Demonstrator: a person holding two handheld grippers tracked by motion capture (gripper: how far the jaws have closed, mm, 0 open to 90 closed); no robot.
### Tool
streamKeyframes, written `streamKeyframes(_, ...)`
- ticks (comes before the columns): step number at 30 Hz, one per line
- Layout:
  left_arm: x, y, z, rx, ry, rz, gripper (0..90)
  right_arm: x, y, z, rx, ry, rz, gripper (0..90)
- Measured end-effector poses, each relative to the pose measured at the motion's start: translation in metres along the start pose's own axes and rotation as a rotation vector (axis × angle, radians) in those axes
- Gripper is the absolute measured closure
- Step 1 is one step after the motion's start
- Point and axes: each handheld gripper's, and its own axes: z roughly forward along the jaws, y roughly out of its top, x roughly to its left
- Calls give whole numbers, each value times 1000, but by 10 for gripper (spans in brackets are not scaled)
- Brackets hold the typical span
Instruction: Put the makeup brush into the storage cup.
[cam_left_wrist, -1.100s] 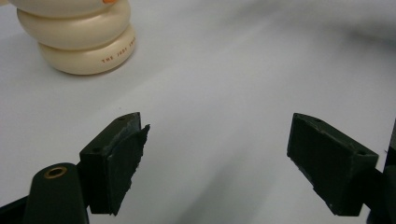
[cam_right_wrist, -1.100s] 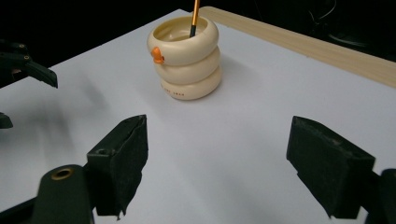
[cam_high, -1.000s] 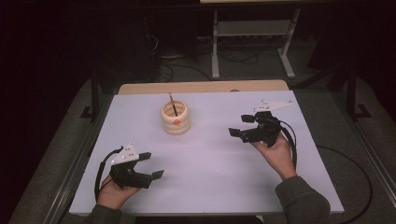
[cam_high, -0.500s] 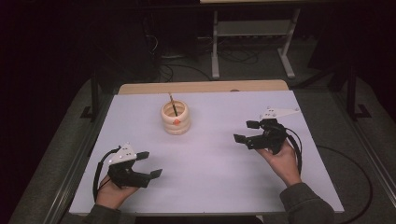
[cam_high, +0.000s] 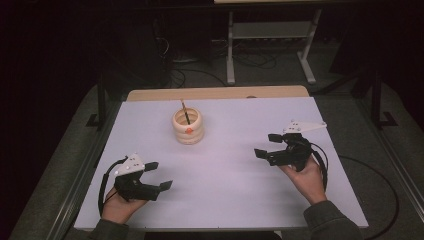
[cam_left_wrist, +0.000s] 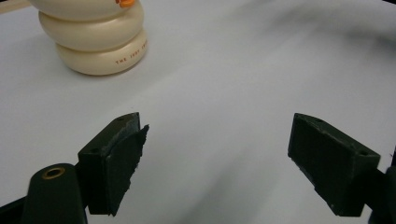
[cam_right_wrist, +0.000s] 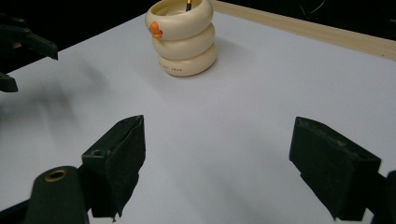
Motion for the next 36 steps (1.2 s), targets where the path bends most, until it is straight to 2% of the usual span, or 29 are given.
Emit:
streamKeyframes(25,3,-2,-3,-7,11,-8,171,-1,-25,-12,-9,-33,27,167)
streamKeyframes(27,4,-2,-4,-8,14,4,170,0,-27,-14,-7,-34,29,166)
streamKeyframes(29,5,-2,-5,-8,17,-7,171,0,-30,-16,-12,-38,29,166)
streamKeyframes(36,7,-3,-7,-13,32,-4,171,0,-40,-23,-20,-48,41,166)
